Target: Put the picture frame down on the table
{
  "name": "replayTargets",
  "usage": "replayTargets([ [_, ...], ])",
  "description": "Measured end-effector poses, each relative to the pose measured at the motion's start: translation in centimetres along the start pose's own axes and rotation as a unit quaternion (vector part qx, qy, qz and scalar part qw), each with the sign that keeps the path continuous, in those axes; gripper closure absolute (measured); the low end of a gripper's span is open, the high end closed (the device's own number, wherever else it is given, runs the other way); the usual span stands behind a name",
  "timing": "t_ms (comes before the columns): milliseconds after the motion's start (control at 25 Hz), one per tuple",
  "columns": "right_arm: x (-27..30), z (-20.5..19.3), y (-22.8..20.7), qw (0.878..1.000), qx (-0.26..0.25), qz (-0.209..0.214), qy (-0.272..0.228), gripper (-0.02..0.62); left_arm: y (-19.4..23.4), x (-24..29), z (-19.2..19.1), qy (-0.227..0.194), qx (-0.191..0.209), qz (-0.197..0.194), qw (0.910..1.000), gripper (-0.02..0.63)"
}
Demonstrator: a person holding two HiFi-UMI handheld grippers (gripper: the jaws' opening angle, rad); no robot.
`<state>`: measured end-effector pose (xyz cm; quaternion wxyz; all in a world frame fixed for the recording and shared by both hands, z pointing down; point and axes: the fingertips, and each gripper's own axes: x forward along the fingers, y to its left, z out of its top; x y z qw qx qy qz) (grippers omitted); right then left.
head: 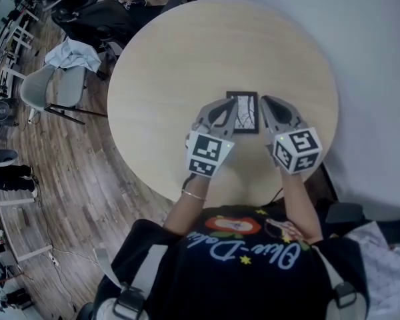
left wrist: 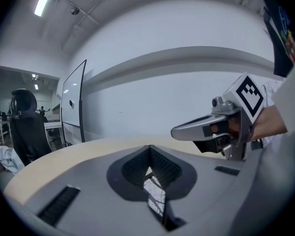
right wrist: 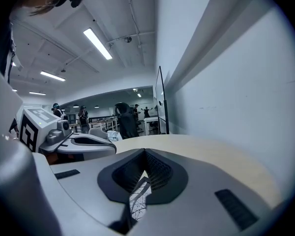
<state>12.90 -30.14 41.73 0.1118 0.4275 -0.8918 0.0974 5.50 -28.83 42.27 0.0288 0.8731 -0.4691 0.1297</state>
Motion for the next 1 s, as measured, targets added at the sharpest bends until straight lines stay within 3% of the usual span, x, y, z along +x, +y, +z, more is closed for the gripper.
replayTargets([
  [1000, -2.6, 0.9, 1.8, 1.000, -0.025, 0.004, -0.011, 0.598, -2.4, -2.1, 1.2, -0.012, 0.009, -0.017, 0.9997, 0.605],
])
